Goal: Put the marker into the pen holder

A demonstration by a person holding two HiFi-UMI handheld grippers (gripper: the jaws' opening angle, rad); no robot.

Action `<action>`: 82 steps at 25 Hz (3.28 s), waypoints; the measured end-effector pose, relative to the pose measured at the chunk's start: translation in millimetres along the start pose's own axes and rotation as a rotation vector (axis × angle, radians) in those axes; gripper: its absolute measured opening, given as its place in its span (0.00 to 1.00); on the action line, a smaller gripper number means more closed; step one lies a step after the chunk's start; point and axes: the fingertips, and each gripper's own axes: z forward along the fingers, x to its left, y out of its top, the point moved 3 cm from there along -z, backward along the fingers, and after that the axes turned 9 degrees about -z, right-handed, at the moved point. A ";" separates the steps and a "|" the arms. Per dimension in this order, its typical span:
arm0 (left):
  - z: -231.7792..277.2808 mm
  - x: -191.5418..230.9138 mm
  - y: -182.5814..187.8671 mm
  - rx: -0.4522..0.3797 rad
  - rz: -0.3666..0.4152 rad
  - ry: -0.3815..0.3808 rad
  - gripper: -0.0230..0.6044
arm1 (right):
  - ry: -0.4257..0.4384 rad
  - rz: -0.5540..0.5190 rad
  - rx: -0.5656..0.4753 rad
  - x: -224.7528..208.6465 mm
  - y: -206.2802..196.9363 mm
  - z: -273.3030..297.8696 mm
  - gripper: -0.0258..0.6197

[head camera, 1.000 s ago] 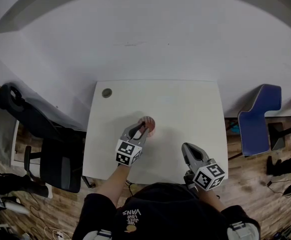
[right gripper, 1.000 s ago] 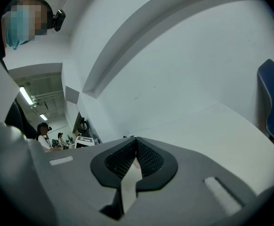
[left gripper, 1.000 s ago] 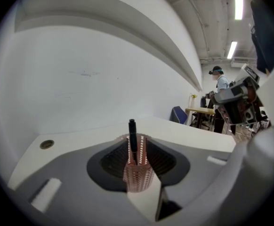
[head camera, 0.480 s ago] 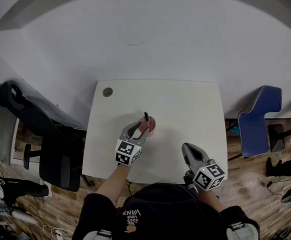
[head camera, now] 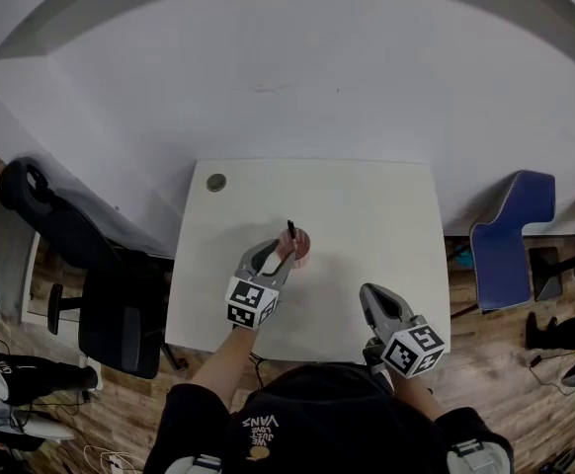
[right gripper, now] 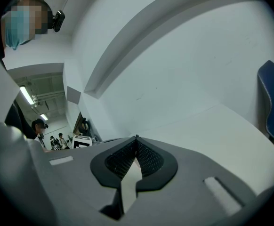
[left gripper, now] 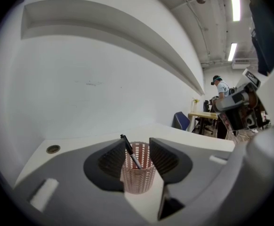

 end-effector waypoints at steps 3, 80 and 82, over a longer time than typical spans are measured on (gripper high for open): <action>-7.9 -3.0 5.2 -0.017 0.007 0.002 0.30 | -0.004 -0.002 -0.004 3.5 -0.7 -3.9 0.04; -332.1 -97.8 -43.0 -0.147 -0.078 0.018 0.12 | -0.024 -0.010 -0.073 195.3 -65.1 -94.1 0.04; -335.2 -97.3 -44.5 -0.145 -0.080 0.025 0.12 | -0.026 -0.012 -0.064 197.3 -68.7 -91.9 0.04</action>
